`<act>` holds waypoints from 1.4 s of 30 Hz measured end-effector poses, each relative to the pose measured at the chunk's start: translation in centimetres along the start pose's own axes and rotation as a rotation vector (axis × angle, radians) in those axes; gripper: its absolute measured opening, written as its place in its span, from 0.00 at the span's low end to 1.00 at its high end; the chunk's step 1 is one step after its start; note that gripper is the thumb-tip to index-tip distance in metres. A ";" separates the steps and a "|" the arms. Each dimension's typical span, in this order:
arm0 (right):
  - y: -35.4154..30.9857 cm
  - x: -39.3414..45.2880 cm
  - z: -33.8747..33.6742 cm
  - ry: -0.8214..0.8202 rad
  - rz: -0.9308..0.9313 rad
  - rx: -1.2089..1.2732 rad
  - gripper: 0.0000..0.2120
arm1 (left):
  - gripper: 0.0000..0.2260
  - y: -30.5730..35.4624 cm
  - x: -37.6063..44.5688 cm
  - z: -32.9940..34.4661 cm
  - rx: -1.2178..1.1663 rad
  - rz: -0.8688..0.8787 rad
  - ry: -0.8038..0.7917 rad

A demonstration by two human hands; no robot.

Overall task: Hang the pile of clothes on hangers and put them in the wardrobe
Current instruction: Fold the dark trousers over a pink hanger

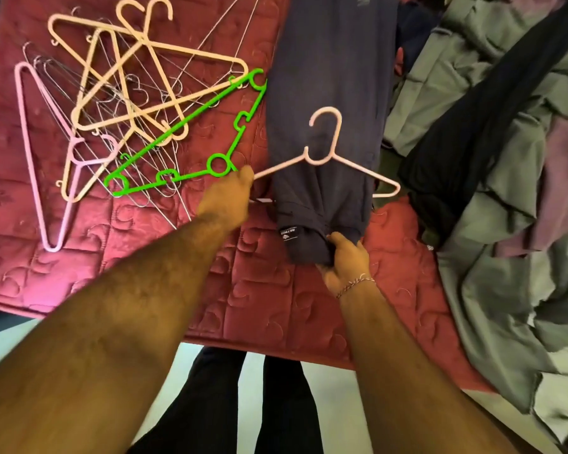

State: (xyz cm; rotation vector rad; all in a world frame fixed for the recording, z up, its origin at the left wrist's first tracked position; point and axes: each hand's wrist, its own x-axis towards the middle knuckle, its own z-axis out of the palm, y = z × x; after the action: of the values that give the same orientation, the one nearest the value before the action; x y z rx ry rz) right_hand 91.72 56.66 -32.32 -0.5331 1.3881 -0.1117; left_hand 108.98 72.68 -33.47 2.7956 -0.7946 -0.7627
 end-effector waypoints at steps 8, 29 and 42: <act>1.4 -0.7 -3.4 -0.018 -0.018 -0.194 0.11 | 0.18 -0.9 7.2 -5.7 0.045 0.011 0.172; -2.5 -4.9 -6.6 0.246 -0.836 -0.999 0.49 | 0.14 -2.4 4.9 -16.5 -0.136 0.186 0.374; -38.5 -29.7 7.8 0.005 -1.667 -1.004 0.06 | 0.20 6.6 -2.7 -46.5 -0.150 0.496 0.810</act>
State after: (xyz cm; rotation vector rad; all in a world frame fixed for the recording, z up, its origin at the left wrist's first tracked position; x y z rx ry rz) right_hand 102.21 36.53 11.37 -2.4140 0.5566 -0.7538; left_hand 127.47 68.13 9.51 2.2770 -1.0946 0.3581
